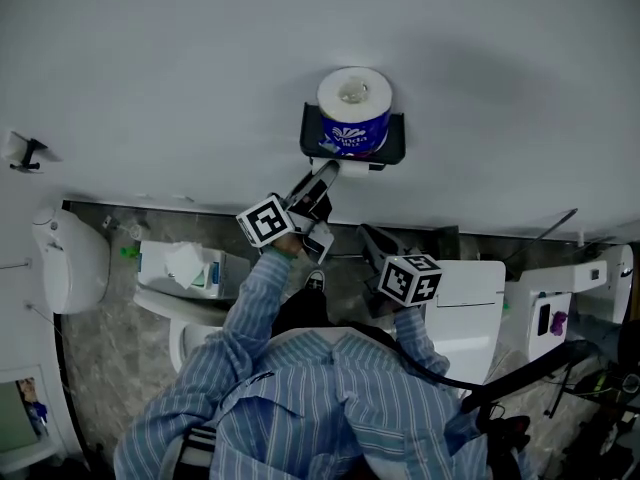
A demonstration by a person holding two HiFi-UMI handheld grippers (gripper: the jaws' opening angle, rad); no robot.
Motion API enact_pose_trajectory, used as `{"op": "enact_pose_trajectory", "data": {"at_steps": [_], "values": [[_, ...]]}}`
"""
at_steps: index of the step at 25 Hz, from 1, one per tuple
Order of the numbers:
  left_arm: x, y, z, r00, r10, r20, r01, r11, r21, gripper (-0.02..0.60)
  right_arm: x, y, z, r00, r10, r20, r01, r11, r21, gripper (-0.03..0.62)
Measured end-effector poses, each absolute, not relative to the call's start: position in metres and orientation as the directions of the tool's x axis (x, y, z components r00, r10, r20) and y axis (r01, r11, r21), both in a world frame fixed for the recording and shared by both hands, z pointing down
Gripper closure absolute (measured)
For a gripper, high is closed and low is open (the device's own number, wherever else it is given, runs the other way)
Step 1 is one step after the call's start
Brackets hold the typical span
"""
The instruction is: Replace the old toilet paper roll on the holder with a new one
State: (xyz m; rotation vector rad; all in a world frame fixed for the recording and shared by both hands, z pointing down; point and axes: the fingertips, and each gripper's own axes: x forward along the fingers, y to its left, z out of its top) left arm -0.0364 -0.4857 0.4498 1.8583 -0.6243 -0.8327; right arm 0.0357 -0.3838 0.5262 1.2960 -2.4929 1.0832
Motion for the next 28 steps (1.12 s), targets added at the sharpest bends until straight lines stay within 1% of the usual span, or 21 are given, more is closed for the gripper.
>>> {"op": "enact_pose_trajectory", "data": {"at_steps": [2,3,5,10,18,23,25,28], "values": [[-0.035,-0.487,0.446,0.641,-0.701,-0.314,0.006,-0.404,0.915,0.348,0.039,-0.385,0.528,-0.616,-0.666,0.421,-0.761,0.364,-0.538,0.589],[-0.035,-0.487,0.445,0.639,-0.694,-0.332,0.033,-0.407,0.913,0.388,0.041,-0.385,0.529,-0.610,-0.669,0.423,-0.764,0.356,-0.538,0.589],[-0.034,-0.488,0.443,0.629,-0.692,-0.355,0.062,-0.411,0.909,0.391,0.046,-0.385,0.532,-0.598,-0.676,0.430,-0.771,0.338,-0.539,0.589],[-0.024,-0.490,0.447,0.653,-0.682,-0.331,0.027,-0.416,0.909,0.393,0.057,-0.385,0.535,-0.579,-0.688,0.438,-0.780,0.310,-0.544,0.589],[0.021,-0.492,0.437,0.717,-0.609,-0.339,0.054,-0.437,0.898,0.394,0.077,-0.378,0.534,-0.547,-0.710,0.443,-0.795,0.275,-0.541,0.589],[0.060,-0.489,0.438,0.791,-0.538,-0.291,0.005,-0.470,0.883,0.394,0.095,-0.372,0.533,-0.512,-0.734,0.446,-0.809,0.237,-0.538,0.589],[0.073,-0.489,0.442,0.828,-0.507,-0.238,-0.069,-0.513,0.855,0.394,0.101,-0.370,0.533,-0.502,-0.741,0.445,-0.812,0.226,-0.539,0.589],[0.092,-0.482,0.446,0.874,-0.458,-0.161,-0.146,-0.565,0.812,0.394,0.108,-0.367,0.532,-0.488,-0.752,0.443,-0.815,0.210,-0.540,0.589]]}}
